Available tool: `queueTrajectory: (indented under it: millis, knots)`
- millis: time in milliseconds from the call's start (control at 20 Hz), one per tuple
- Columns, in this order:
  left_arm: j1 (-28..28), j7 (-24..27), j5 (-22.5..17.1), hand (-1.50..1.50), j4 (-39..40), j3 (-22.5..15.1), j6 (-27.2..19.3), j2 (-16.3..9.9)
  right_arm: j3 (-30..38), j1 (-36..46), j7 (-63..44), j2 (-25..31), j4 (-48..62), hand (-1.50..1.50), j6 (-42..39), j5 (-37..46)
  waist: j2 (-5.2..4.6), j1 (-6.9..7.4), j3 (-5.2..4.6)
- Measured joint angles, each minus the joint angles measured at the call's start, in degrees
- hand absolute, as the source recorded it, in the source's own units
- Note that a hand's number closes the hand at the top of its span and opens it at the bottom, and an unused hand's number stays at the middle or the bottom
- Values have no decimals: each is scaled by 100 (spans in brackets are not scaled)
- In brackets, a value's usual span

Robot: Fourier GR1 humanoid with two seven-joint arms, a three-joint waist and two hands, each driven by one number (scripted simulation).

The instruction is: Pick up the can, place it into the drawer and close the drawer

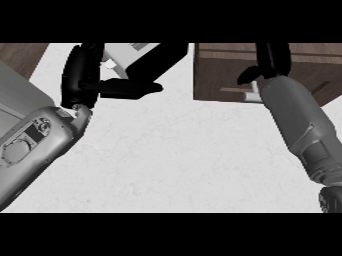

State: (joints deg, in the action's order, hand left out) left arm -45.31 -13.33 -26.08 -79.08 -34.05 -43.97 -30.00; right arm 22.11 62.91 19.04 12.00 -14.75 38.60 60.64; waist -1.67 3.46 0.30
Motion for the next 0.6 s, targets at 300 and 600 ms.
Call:
queueTrajectory:
  millis: [300,600]
  knots:
    - [202,91,-3,-150,-27,121,108,-96,683,211,606,-315,-147,-150,-519,-876,21,-48,5]
    - [448,141,52,-150,-150,234,103,-139,1316,405,903,-421,-184,-150,-1124,-1693,33,-82,6]
